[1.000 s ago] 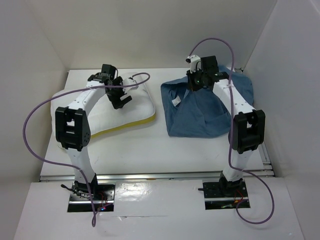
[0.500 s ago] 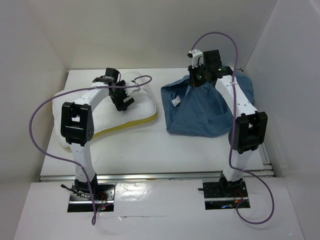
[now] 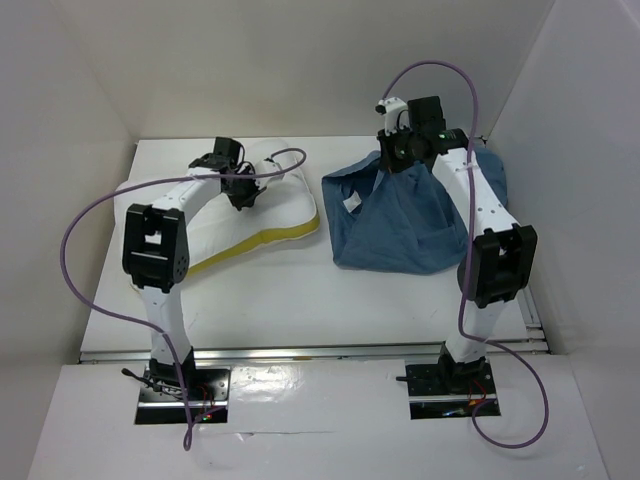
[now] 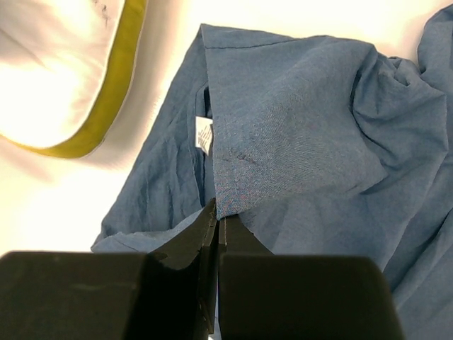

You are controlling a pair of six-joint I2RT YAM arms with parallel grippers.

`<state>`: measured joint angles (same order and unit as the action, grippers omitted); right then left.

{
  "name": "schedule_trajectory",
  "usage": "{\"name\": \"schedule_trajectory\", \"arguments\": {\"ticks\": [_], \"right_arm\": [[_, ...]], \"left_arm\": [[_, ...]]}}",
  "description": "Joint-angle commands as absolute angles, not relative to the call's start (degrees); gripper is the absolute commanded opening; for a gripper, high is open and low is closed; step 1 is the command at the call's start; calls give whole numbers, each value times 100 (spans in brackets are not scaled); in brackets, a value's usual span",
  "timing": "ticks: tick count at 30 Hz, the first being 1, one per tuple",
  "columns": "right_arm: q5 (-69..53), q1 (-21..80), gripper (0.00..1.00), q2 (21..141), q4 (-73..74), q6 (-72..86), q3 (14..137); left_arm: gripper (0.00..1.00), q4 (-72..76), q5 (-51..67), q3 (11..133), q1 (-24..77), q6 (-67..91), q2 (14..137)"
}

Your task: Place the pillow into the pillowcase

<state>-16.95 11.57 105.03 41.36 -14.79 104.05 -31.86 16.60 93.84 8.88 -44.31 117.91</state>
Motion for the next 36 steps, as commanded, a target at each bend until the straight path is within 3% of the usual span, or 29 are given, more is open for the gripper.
{"name": "schedule_trajectory", "arguments": {"ticks": [1,15,36], "right_arm": [[-1775,1116,0,9994,4096,-1538,10477],[-2013,1011,0,9124,3665,-1538,9590],[-2328,1011,0,8771,3656,-1371,9422]], "left_arm": [[0,-3814,1925,8825,1072,-4096,11533],[0,-4358,2145,7884,1950,-3683,8896],[0,-4605,2347,8262,3400,-3340,9009]]}}
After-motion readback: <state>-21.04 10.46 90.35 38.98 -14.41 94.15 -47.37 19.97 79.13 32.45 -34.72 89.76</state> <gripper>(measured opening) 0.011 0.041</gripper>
